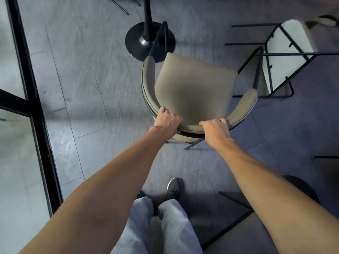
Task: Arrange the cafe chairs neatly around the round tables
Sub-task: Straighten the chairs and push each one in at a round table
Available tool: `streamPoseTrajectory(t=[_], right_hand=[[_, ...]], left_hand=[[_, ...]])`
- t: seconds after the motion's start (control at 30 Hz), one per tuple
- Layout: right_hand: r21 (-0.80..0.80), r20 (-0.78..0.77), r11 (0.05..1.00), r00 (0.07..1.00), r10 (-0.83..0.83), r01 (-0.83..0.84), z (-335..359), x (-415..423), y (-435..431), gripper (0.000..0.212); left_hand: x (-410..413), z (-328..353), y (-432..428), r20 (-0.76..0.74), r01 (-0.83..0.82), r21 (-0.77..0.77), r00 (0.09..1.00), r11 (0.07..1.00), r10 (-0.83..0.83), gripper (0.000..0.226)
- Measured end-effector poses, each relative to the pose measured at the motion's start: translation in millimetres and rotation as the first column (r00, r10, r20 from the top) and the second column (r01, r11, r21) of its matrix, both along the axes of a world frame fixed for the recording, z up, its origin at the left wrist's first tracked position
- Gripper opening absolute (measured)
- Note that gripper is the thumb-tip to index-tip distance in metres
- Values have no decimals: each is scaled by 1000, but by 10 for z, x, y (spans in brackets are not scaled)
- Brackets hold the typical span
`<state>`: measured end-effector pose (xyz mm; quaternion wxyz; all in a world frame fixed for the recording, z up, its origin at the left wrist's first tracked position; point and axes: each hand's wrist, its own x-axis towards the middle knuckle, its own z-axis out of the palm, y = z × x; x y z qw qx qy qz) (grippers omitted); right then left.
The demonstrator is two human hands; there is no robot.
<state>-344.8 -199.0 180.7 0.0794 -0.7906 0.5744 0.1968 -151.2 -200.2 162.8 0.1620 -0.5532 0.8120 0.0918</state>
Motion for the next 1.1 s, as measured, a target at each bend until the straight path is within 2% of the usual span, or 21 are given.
streamPoseTrajectory(t=[0.2, 0.33, 0.53, 0.67, 0.8, 1.1], right_hand=[[-38, -2, 998, 999, -49, 49, -81, -261, 3, 47], [-3, 10, 998, 998, -60, 60, -78, -146, 41, 41], [46, 193, 996, 978, -80, 72, -126, -156, 55, 43], [17, 242, 999, 969, -40, 37, -187, -206, 75, 41], [4, 214, 1000, 977, 0, -1, -204, -185, 59, 37], [6, 216, 983, 960, 177, -182, -155, -66, -101, 38]], left_hand=[[-320, -29, -77, 44, 28, 5, 999, 1000, -28, 33], [-144, 8, -183, 4, 17, 70, 1000, 997, -17, 47], [46, 115, -309, 153, 3, 46, 988, 999, -10, 62], [-21, 166, -283, 236, 4, 83, 971, 997, -24, 63], [-123, 207, -293, 286, -93, 172, 957, 981, 40, 66], [59, 143, -72, 287, -241, 152, 939, 959, 190, 68]])
